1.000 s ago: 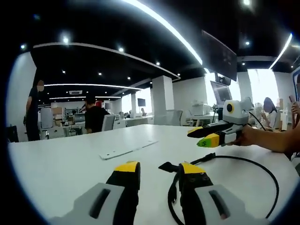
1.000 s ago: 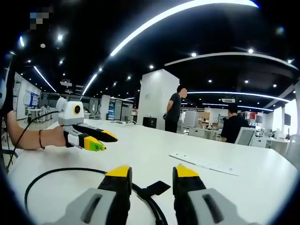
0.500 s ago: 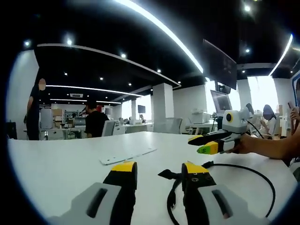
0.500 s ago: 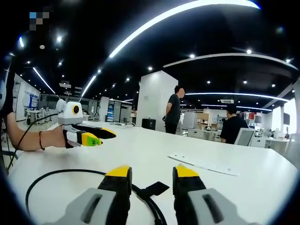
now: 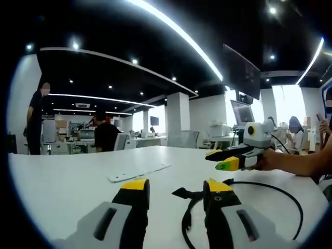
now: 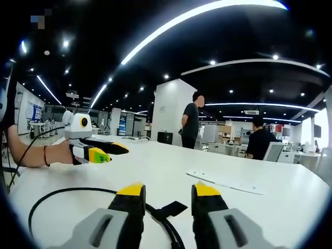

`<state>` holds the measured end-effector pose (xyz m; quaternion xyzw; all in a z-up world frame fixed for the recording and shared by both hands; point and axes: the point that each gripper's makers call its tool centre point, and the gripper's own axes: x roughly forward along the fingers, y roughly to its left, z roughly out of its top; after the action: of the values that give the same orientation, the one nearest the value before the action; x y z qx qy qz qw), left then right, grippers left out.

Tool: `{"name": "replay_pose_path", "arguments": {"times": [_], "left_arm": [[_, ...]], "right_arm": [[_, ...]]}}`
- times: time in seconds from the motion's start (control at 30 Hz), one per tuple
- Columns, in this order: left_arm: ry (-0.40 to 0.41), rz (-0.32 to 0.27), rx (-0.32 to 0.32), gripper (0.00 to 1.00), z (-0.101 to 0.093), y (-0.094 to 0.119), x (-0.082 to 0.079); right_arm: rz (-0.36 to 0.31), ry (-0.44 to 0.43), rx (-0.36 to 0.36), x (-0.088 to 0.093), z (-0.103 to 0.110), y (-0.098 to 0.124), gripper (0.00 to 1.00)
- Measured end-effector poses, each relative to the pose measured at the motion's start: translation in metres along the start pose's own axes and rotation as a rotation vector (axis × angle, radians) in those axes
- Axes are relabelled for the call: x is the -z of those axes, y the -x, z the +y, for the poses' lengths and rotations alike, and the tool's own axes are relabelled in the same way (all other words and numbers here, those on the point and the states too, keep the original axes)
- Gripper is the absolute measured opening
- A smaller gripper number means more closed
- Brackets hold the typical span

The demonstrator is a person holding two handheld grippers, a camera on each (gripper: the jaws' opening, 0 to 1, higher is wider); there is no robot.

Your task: Find the charging cable on the desk, coil it up and secure with Velcro.

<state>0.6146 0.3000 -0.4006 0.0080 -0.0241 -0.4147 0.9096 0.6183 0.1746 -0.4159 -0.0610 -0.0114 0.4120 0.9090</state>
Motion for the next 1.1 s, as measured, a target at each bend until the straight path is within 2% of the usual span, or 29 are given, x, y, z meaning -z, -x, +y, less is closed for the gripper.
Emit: {"name": "replay_pose_path", "arguments": {"times": [0.6, 0.77, 0.93, 1.1], "left_arm": [[0.009, 0.015, 0.031, 0.42, -0.011, -0.004, 0.004], [-0.014, 0.028, 0.042, 0.42, -0.016, -0.004, 0.006], [0.005, 0.005, 0.038, 0.41, -0.016, -0.002, 0.002], [0.005, 0.008, 0.036, 0.41, -0.016, -0.002, 0.003]], "right_arm": [[-0.022, -0.026, 0.001, -0.001, -0.006, 0.001, 0.36], [-0.024, 0.001, 0.000, -0.003, -0.006, 0.000, 0.36], [-0.016, 0.019, 0.000, -0.003, -0.004, -0.001, 0.36], [-0.025, 0.018, 0.004, -0.007, -0.006, 0.000, 0.36]]}}
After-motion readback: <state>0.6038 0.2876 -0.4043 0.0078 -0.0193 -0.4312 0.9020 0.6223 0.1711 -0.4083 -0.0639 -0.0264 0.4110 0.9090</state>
